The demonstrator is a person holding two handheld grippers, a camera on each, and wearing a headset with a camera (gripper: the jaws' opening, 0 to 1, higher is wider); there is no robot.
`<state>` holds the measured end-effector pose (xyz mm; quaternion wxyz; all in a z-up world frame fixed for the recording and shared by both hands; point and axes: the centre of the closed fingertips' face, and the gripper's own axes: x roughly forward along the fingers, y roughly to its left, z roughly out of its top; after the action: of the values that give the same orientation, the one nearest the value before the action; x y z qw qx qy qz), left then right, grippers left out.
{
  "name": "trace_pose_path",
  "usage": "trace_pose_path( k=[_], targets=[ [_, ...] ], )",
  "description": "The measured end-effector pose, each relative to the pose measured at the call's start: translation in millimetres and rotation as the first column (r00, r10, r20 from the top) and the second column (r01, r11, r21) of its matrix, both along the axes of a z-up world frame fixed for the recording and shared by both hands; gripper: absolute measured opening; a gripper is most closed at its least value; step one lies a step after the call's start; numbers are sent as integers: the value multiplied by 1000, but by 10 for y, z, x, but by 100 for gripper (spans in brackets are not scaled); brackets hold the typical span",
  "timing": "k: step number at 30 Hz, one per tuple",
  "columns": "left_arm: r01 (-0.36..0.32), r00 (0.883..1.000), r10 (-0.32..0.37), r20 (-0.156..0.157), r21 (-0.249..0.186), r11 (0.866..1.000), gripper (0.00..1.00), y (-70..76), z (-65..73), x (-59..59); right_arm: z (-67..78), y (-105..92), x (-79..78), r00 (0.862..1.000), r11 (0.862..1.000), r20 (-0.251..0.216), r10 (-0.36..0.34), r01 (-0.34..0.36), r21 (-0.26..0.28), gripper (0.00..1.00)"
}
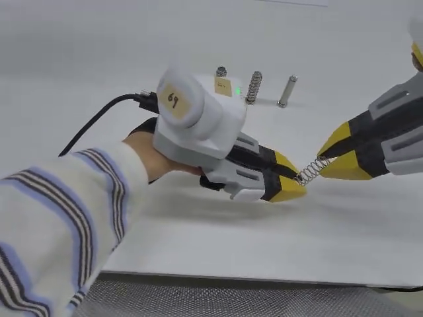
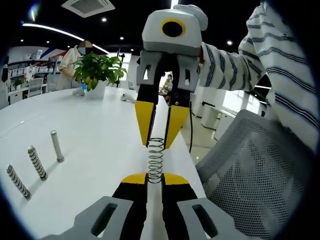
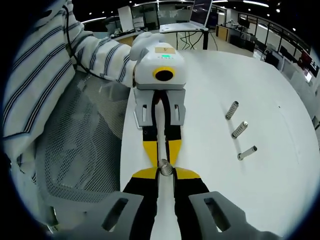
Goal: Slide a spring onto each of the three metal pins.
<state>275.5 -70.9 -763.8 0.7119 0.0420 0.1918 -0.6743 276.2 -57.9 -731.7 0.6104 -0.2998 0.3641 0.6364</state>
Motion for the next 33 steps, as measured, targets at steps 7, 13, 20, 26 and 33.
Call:
trace_pose_path(
  k=[7, 13, 20, 26, 33],
  targets=[
    [14, 1000, -14, 2, 21, 1000, 2, -16, -42, -28, -23, 3, -50, 998, 997, 16, 67, -66, -38, 8],
    [15, 1000, -15, 1, 24, 1000, 2, -20, -42, -34, -28, 7, -43, 996, 995, 23, 82, -80, -57, 8],
    [13, 1000, -13, 3, 24, 1000, 2, -34, -40, -23, -25, 17, -43, 991, 990, 49, 123, -119, -77, 8],
    [23, 1000, -23, -4, 33, 999, 2, -33, -59, -44, -85, 55, -85, 986, 983, 55, 159, -153, -101, 11],
    [24, 1000, -24, 1, 29, 999, 2, -42, -26, -36, -126, 70, -94, 985, 981, 46, 166, -160, -111, 12]
  ],
)
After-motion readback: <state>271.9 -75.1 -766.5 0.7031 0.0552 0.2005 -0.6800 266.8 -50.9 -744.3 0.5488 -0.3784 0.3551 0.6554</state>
